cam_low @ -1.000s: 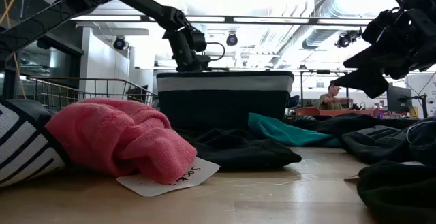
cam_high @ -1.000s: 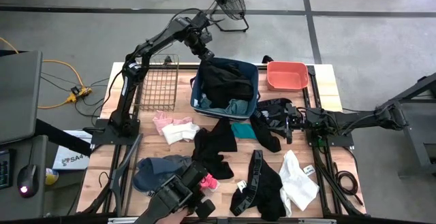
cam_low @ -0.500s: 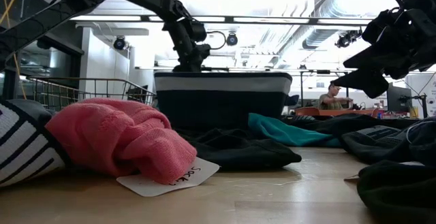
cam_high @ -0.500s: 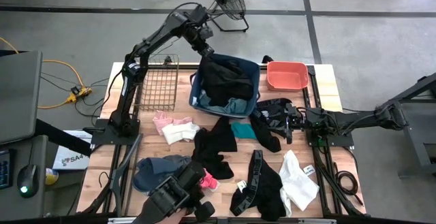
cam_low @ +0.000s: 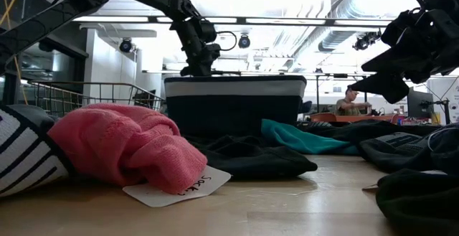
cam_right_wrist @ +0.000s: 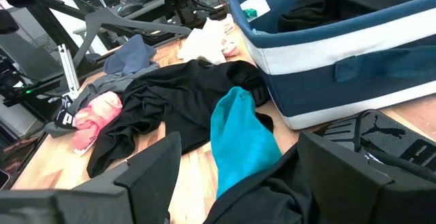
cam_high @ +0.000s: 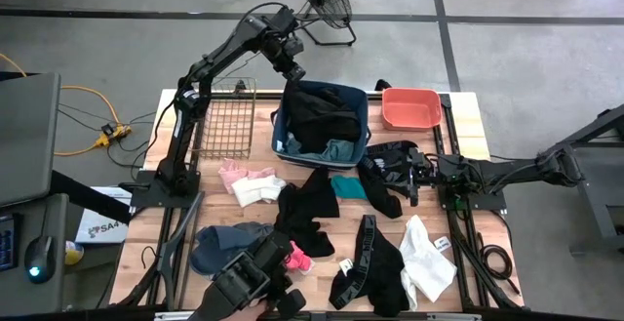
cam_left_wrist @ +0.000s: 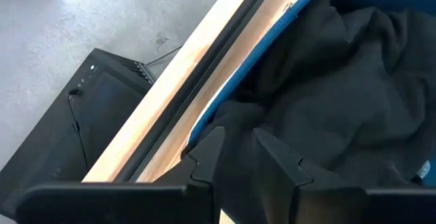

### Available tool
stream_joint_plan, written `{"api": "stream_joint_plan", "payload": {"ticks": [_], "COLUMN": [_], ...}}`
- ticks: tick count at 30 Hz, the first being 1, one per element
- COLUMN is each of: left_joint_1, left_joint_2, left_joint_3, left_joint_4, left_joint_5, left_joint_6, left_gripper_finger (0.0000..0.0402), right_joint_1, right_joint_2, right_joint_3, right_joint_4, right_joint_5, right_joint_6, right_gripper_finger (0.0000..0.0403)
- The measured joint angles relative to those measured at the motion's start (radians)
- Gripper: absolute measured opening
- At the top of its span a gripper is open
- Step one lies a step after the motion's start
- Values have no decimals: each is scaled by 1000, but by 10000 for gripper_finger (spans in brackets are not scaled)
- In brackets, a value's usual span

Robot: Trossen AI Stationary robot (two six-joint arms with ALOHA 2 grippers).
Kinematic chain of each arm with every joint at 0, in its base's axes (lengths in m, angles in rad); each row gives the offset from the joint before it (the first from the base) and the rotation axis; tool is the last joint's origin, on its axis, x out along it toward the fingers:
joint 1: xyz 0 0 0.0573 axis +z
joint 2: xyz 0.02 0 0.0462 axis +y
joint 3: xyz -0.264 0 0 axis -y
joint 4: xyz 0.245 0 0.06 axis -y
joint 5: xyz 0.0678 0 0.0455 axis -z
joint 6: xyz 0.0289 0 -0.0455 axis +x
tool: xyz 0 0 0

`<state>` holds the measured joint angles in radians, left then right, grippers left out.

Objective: Pick & Place Cloths
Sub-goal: Put black shirt into the blue laundry organizer

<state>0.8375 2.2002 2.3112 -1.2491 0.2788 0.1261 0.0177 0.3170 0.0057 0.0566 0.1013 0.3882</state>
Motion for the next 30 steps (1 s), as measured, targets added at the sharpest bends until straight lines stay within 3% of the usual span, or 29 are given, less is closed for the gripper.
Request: {"api": "stream_joint_plan", "payload": {"ticks": [5, 14, 25, 30], "left_joint_1": [0, 0, 0, 0], "left_joint_2": [0, 0, 0, 1], "left_joint_3": [0, 0, 0, 0], "left_joint_4": [-1, -13, -11, -10], "left_joint_5": [-21, -286, -286, -248], "left_joint_6": [0, -2, -2, -2], "left_gripper_finger": [73, 74, 76, 115], "right_joint_1": [0, 0, 0, 0], "right_joint_2": [0, 0, 0, 0], "right_joint_3": [0, 0, 0, 0], "right_joint_4": [0, 0, 0, 0], "right_joint_5": [0, 0, 0, 0], "right_joint_6": [0, 0, 0, 0], "right_gripper_finger": [287, 287, 287, 287]}}
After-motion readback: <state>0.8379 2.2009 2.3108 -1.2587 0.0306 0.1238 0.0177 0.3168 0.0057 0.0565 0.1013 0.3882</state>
